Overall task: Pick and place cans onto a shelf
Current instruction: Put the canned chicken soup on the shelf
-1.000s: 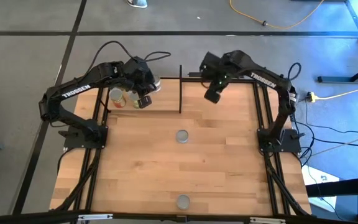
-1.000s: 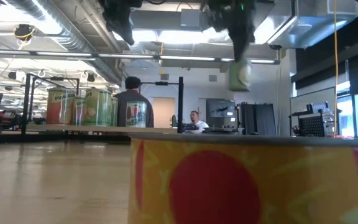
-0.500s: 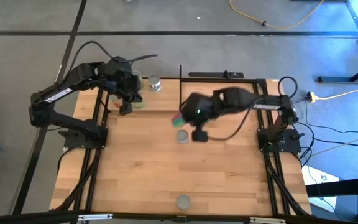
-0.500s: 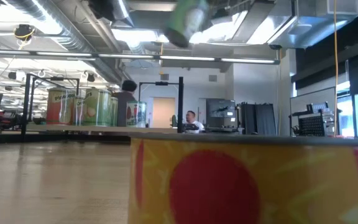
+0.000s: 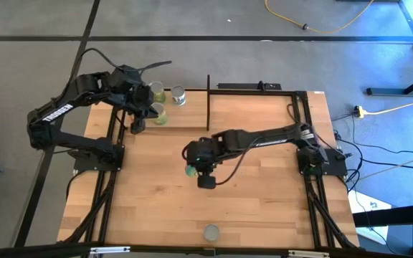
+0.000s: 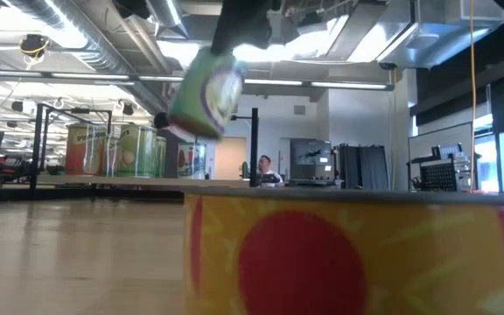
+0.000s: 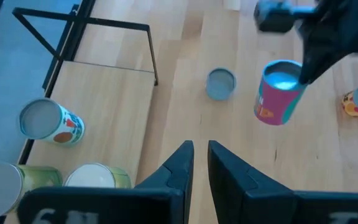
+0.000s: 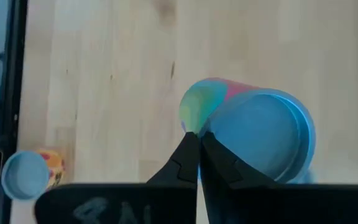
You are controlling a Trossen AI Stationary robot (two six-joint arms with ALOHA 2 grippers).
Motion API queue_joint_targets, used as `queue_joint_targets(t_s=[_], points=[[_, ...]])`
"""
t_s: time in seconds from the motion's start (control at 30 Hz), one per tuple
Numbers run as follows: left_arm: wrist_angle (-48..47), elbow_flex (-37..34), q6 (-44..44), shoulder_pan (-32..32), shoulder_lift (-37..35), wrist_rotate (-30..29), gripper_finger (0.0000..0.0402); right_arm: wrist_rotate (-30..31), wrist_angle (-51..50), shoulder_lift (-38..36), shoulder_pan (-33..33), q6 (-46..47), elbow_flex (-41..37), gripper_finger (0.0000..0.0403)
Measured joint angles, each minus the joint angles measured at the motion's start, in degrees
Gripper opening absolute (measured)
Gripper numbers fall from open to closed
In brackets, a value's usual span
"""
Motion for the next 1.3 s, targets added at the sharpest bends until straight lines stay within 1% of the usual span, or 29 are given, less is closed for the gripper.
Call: queue_joint_targets(t_s=[0.13,0.23,0.4,0.67,0.93,1.0,1.07,1.2,1.3], points=[[0.07,0.0,0.02,0.0,0.19,-0.01,0.004,-5.36,-1.78,3.22,-0.03,1.86,-0.02,0.0003],[0.09,0.0,0.25,0.0,0.11,-0.19,0.004,-6.46,-4.67,4.97,0.02,3.2,-0.02,0.0003],[0.17,0.0,1.09,0.0,0.14,-0.37,0.004,-6.56,-8.74,6.76,-0.02,3.06,-0.02,0.0003],[0.27,0.0,1.14,0.0,0.15,-0.41,0.004,-6.65,-8.84,9.49,-0.07,0.74,0.07,0.0007],[0.27,0.0,1.52,0.0,0.15,-0.46,0.004,-6.62,-8.86,10.04,-0.2,1.55,0.07,0.002],[0.27,0.0,1.51,0.0,0.15,-0.46,0.004,-7.2,-8.92,9.97,-0.24,1.7,0.07,0.0022],[0.27,0.0,1.51,0.0,0.15,-0.46,0.004,-9.41,-9.28,9.93,-0.27,2.41,0.25,0.0023],[0.25,0.0,1.53,0.0,0.15,-0.46,0.004,-10.42,-12.27,9.9,-0.26,3.22,3.8,0.0024],[0.25,0.0,1.55,0.0,0.15,-0.48,0.004,-8.64,-14.19,9.9,-0.2,3.14,6.59,0.0025]])
